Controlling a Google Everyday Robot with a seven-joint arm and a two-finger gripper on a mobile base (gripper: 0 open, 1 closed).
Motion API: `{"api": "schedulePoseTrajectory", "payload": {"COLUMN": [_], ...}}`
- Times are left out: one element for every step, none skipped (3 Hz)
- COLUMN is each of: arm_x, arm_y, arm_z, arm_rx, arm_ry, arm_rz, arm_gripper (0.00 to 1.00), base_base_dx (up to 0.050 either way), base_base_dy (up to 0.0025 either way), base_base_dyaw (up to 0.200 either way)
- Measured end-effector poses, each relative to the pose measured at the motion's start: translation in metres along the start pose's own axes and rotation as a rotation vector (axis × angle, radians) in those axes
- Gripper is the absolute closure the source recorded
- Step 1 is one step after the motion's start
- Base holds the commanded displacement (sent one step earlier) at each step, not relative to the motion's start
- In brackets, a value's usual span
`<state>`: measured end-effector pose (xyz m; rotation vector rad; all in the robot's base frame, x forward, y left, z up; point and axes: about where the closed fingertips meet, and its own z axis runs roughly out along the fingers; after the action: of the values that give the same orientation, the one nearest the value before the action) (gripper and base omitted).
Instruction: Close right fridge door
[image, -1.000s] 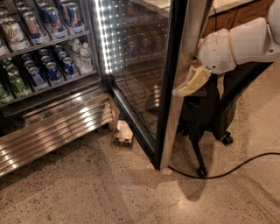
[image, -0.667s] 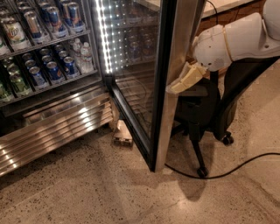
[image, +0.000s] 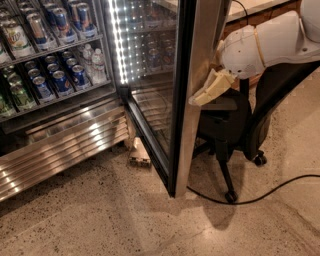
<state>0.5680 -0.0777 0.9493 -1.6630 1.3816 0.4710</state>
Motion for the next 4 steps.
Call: {"api": "schedulePoseTrajectory", "payload": {"arm_x": [-0.0005,-0.0006,-0.0006,-0.0007], "arm_y": [-0.0021,-0.0021,-0.0021,-0.002], "arm_z": [0.0019,0.0021,0.0022,0.0023], "arm_rx": [-0.015,-0.016,-0.016,-0.016], "arm_ry": [-0.014,-0.014,-0.014,-0.014], "arm_rz": [-0.01,-0.01,-0.01,-0.01], "arm_gripper": [1.0,1.0,1.0,1.0], "base_base_dx": [0.0,-0.021,0.0,0.049], "base_base_dy": [0.0,-0.00191,-0.00006,-0.00001], "base_base_dyaw": [0.0,0.182,0.195,0.0]}}
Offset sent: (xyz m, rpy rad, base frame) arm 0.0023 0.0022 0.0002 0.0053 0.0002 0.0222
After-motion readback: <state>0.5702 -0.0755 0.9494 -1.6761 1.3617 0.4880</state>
